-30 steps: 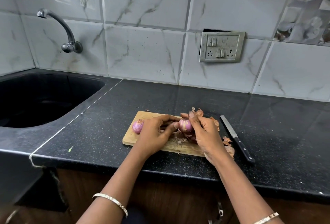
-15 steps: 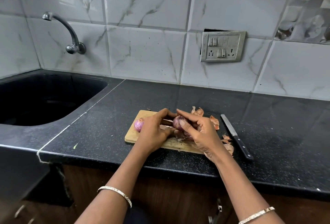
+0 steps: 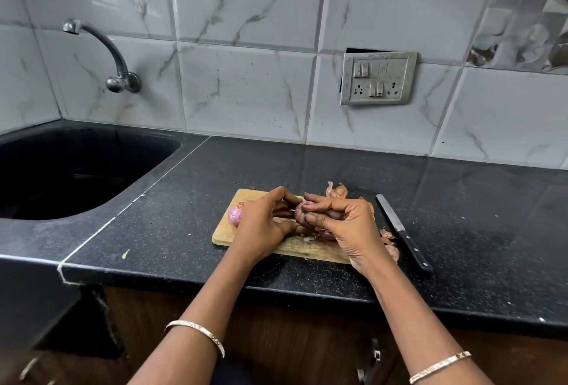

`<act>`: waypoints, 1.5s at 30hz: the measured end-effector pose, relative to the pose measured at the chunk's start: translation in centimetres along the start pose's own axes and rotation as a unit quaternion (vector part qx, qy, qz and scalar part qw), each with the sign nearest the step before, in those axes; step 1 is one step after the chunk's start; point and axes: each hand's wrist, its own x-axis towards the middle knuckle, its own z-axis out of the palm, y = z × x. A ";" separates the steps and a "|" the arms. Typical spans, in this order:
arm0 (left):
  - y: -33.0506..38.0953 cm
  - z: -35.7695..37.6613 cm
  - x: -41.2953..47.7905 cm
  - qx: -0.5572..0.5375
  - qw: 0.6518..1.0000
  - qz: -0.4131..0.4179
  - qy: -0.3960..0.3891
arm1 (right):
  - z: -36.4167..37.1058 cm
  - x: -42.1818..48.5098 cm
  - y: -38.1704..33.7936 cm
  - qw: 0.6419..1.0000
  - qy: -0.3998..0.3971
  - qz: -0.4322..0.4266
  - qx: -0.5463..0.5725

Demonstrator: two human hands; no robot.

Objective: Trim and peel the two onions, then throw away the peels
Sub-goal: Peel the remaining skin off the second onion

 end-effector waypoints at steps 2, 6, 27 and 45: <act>0.1 0.0 0.0 0.016 1.000 0.006 -0.005 | -0.1 0.0 0.0 1.000 0.001 0.001 0.005; 0.6 -0.1 -0.1 0.025 0.999 0.024 -0.004 | -0.2 0.2 -0.4 1.000 -0.004 0.022 -0.004; 0.5 0.2 -0.5 0.083 0.989 0.064 0.102 | -0.2 0.5 -0.1 0.998 0.043 0.044 0.021; 1.6 -1.0 -1.5 0.145 0.918 0.035 0.368 | 0.1 0.8 -0.1 0.991 0.111 0.005 -0.069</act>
